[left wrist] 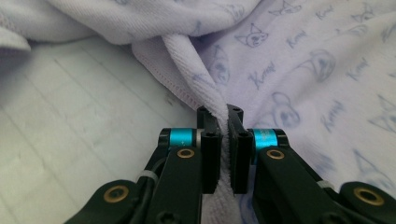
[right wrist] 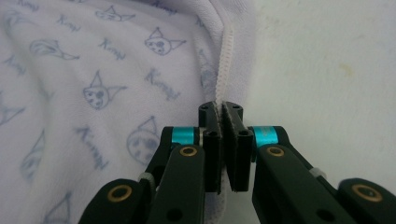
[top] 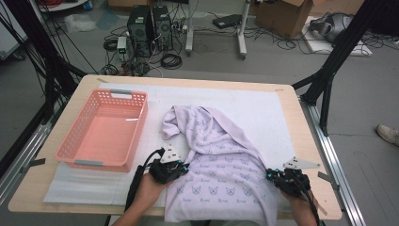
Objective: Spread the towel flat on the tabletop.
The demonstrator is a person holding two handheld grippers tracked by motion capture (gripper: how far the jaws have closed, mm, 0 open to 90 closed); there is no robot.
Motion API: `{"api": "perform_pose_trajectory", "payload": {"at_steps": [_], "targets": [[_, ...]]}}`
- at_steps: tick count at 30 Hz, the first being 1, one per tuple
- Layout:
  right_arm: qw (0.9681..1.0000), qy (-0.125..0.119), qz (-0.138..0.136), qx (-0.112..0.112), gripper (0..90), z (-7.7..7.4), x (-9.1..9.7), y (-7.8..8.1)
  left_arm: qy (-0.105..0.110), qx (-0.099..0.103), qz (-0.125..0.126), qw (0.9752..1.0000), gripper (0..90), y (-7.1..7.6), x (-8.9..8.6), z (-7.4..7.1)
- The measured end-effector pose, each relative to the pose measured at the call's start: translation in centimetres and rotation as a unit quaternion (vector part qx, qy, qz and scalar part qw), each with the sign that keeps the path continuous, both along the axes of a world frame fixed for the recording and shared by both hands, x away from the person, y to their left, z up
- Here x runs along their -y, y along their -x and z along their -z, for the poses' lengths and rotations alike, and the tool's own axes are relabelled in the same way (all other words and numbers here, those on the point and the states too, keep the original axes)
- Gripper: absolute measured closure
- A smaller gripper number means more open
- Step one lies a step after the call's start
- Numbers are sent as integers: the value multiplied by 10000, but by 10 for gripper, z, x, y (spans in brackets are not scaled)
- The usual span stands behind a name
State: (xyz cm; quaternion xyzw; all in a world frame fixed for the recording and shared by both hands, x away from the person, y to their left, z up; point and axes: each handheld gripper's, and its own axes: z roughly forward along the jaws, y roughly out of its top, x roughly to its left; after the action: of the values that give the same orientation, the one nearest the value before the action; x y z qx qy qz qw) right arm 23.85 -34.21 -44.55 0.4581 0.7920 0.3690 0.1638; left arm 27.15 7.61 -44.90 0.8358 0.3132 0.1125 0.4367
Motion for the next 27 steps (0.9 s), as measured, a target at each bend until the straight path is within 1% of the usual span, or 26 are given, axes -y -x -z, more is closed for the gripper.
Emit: {"api": "perform_pose_trajectory", "payload": {"at_steps": [2,3,4,5,7,9,10,11,12,13,14,15,17,18,19,20,22,23,26,27], "targets": [[9999,-18,-90,-82,867,-1,2,7,46,6,58,10000,860,7,-4,-3],[9999,-43,-110,-104,867,-2,3,11,107,32,88,9999,860,10,-5,-4],[9998,-54,-130,-122,867,-2,3,14,125,57,93,9999,860,13,-6,-6],[9997,-58,-173,-148,867,-2,4,17,95,64,115,9999,860,16,-6,-6],[9995,-94,-236,-201,867,-2,2,23,84,35,154,9998,859,23,-9,-6],[9989,-112,-377,-245,867,-3,1,29,78,-22,197,9998,859,28,-13,-6],[9986,-129,-415,-300,866,-4,-1,31,121,-39,201,9997,859,30,-15,-7],[9983,-124,-474,-306,853,-4,-2,32,180,-47,190,9996,853,31,-17,-7],[9984,-139,-477,-260,816,-5,-2,31,229,-18,131,9997,827,30,-19,-8],[9988,-210,-409,-166,735,-7,-2,30,283,3,-26,9996,720,27,-20,-9],[9989,-324,-339,-38,671,-8,-1,28,375,-22,-164,9992,582,23,-21,-9],[9987,-442,-236,42,633,-10,0,26,431,-41,-222,9988,529,19,-23,-9],[9981,-568,-62,223,608,-13,0,22,511,-16,-364,9980,496,14,-27,-10],[9980,-555,-18,306,600,-14,0,19,598,-18,-419,9973,486,11,-30,-12],[9980,-517,22,364,594,-15,-3,15,644,-1,-443,9969,481,9,-32,-13],[9983,-424,30,407,592,-14,-7,10,683,33,-480,9965,480,6,-34,-15],[9990,-178,-34,414,583,-12,-19,-2,790,57,-545,9954,480,2,-36,-17],[9991,-139,-41,393,576,-11,-26,-9,835,40,-568,9949,479,1,-37,-17],[9993,-40,-80,368,571,-8,-45,-32,853,-12,-556,9948,471,-3,-36,-15],[9993,28,-120,351,572,-5,-51,-39,854,-27,-554,9948,469,-4,-36,-14]]}}
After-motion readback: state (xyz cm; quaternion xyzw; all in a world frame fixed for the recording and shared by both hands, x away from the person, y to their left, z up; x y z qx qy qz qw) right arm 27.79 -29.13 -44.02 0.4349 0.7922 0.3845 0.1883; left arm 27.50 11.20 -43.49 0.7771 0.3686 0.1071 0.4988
